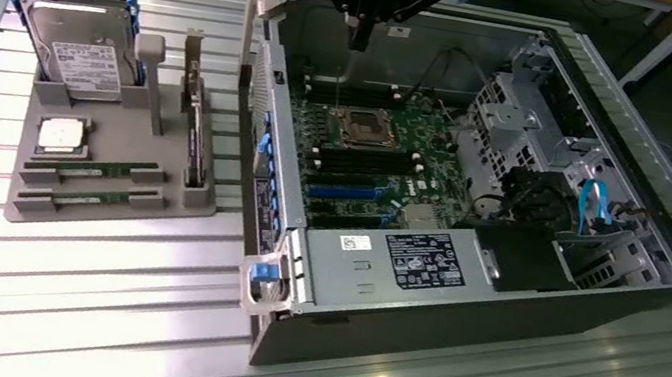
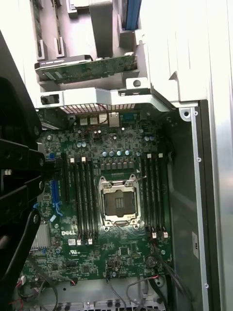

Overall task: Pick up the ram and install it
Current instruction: 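Reach for the ram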

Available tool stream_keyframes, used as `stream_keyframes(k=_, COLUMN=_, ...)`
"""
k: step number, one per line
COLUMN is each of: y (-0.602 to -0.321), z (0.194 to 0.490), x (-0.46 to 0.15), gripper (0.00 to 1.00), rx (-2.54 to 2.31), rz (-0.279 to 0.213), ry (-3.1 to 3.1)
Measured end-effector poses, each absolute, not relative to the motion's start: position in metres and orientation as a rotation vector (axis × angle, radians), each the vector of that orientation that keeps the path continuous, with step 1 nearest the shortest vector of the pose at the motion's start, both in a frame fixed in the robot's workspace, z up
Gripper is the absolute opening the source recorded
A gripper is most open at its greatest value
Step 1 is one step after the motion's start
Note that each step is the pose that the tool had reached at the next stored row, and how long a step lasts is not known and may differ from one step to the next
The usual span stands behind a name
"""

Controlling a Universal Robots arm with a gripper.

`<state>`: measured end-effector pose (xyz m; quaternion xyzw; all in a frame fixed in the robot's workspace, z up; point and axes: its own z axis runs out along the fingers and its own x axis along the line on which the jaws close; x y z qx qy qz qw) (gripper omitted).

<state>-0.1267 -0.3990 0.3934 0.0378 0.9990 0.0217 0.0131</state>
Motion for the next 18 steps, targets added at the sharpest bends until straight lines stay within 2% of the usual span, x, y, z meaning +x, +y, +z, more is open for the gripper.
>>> stream_keyframes(k=18, y=-0.399, z=0.393, x=-0.165, gripper=0.1, rx=0.118, rz=0.068, ry=3.113)
